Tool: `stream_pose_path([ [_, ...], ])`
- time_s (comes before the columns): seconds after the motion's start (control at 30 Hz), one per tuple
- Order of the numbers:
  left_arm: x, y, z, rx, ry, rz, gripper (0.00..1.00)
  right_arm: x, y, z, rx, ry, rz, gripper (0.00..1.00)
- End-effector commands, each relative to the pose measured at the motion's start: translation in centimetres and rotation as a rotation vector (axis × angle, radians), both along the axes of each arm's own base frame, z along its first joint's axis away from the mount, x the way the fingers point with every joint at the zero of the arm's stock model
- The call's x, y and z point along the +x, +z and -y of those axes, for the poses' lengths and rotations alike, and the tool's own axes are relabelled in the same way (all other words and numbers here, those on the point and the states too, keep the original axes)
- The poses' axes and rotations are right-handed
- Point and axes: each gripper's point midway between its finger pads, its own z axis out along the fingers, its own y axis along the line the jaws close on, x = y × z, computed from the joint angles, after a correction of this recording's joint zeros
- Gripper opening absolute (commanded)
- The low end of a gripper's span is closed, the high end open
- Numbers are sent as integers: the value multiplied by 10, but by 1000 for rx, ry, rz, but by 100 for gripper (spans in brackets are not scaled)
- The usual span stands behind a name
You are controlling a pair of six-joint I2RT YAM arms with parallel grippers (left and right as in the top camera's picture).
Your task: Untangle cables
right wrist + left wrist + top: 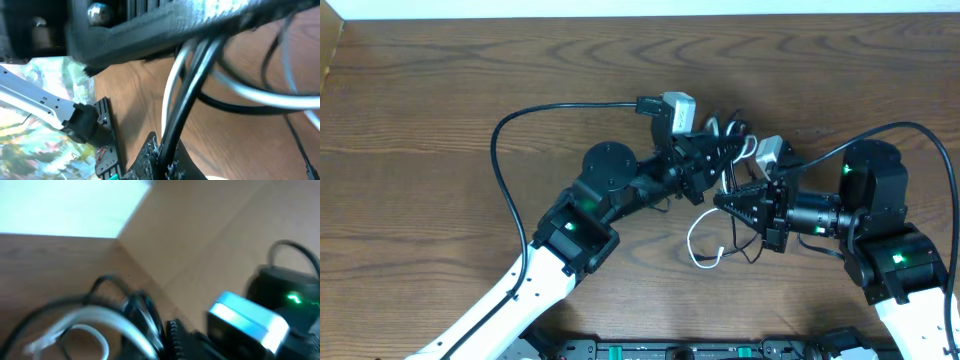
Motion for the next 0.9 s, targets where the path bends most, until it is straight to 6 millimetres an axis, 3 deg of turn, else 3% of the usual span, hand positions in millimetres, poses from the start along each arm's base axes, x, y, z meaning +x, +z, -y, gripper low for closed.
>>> stream_pose_path([
  [0.0, 25, -4, -18, 25, 166, -20, 41, -5, 7, -2, 18, 16, -8, 1],
  [0.03, 29, -12, -22, 49, 201, -41, 61, -5, 7, -2, 21, 12, -18, 1],
  [0.13, 35, -24, -29, 86, 241, -75, 78, -5, 7, -1, 23, 9, -28, 1],
  [0.6, 63, -64, -88, 200, 394, -221, 89, 1, 4, 2, 5, -25, -25, 1],
  [0.77, 63, -88, -106, 264, 426, -309, 91, 8, 2, 8, -6, -68, -22, 1],
  [0.87, 57, -97, -105, 316, 371, -303, 91, 16, -1, 14, -16, -123, -44, 1],
])
